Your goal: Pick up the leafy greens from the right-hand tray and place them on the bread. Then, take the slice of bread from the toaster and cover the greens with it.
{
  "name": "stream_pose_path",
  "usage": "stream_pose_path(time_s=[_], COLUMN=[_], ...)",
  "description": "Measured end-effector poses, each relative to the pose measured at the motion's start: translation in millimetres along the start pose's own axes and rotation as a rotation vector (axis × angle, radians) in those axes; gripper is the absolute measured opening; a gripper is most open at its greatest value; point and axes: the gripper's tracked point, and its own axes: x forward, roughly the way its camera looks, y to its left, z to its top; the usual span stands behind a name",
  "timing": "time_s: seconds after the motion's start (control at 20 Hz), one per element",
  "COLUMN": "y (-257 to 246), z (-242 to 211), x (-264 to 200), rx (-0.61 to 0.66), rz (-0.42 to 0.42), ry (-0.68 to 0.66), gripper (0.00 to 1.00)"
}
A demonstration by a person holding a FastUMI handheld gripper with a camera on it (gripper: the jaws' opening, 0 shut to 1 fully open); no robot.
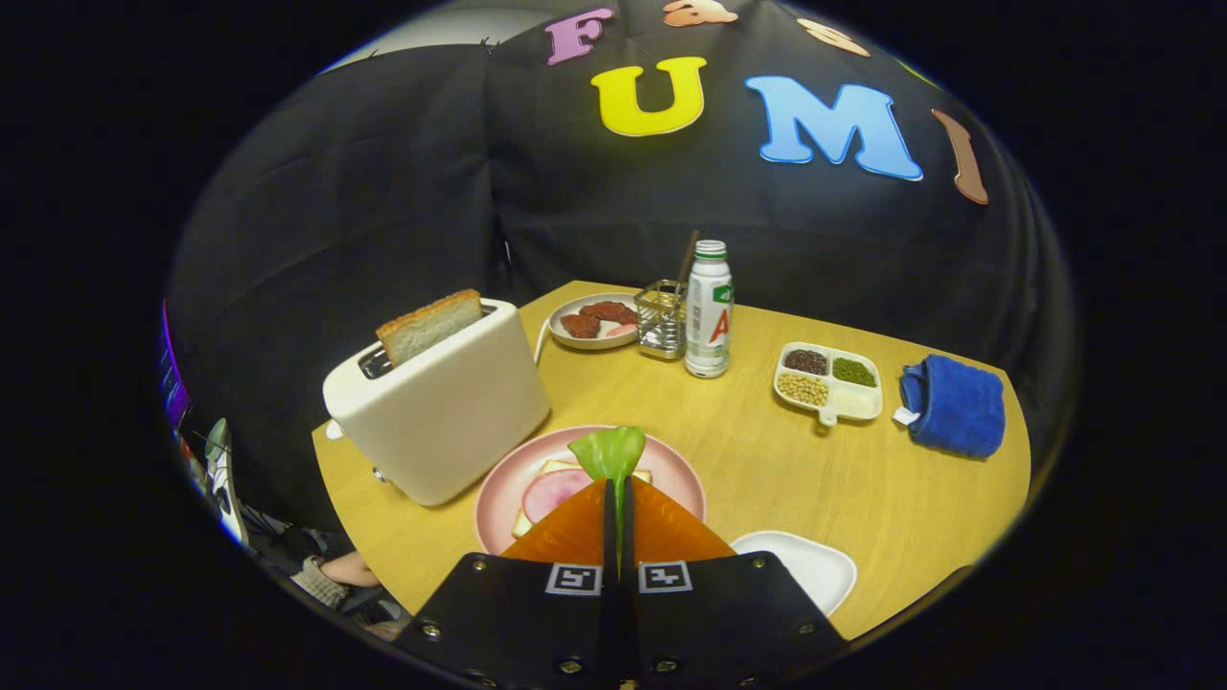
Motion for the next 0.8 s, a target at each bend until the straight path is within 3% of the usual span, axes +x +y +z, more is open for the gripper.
stream_pose_path(time_s=[0.3,0.55,0.8], y=[52,34,3], z=[0,-22,-25], x=[52,93,102], rx=[0.059,0.07,-0.041], rz=[0.101,0.037,-0.099], ry=[0.011,0.066,0.039], gripper=[0.0,0.0,0.03])
